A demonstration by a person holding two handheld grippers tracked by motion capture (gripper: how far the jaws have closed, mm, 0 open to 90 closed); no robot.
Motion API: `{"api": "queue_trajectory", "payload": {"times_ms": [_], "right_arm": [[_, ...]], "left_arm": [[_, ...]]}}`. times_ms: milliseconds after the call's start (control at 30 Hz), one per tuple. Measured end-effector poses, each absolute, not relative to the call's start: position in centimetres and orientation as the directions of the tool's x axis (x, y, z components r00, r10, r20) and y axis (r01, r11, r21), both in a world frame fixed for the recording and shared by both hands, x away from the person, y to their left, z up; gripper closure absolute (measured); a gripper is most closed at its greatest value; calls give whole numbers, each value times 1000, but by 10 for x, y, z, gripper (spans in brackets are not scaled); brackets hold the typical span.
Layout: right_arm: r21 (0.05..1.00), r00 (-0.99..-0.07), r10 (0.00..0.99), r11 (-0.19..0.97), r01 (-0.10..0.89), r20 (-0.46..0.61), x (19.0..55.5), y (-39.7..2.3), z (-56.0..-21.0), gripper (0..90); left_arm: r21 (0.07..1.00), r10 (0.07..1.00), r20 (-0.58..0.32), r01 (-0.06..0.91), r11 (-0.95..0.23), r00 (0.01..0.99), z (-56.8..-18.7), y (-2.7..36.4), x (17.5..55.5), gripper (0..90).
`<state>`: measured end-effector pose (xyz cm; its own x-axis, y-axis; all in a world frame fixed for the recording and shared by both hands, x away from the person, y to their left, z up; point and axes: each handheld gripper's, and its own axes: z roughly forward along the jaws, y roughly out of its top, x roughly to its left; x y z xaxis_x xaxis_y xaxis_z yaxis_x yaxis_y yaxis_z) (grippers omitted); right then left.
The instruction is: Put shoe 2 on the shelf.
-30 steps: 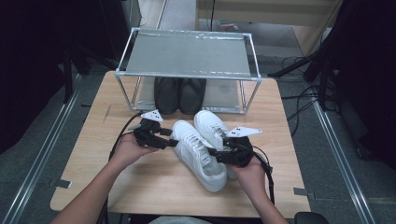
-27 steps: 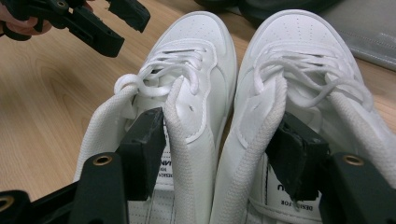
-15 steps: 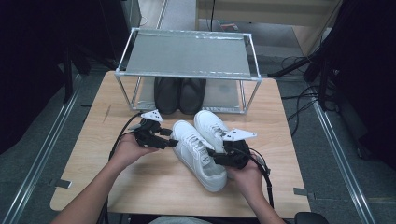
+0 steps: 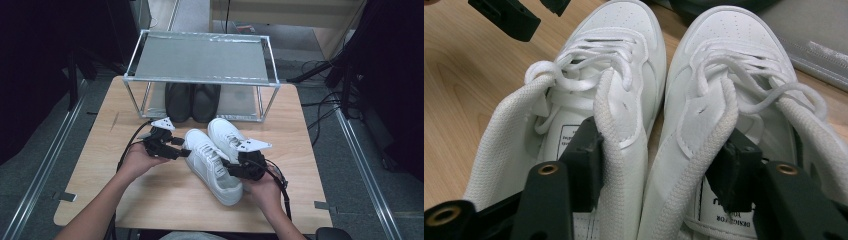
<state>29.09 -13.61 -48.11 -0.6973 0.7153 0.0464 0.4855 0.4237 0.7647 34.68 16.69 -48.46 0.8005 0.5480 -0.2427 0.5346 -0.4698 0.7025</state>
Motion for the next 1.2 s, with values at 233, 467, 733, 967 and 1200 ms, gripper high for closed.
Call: {"api": "queue_trajectory", "payload": {"times_ms": [233,467,733,967,1200], "right_arm": [[764,-709,702,420,489,67,293,-139,-480,657],[758,-704,702,402,513,105,295,-141,-477,731],[752,-704,700,399,525,121,298,-144,-475,745],[747,-716,685,403,528,136,303,-148,-471,760],[765,-734,663,395,508,146,305,-151,-460,759]], "left_arm": [[709,548,-256,540,-454,797,-484,170,348,409],[707,567,-266,558,-435,780,-485,179,353,410],[714,592,-269,570,-406,760,-485,189,352,411],[711,606,-259,573,-407,752,-484,194,349,410],[719,631,-255,580,-382,733,-485,205,344,410]]}}
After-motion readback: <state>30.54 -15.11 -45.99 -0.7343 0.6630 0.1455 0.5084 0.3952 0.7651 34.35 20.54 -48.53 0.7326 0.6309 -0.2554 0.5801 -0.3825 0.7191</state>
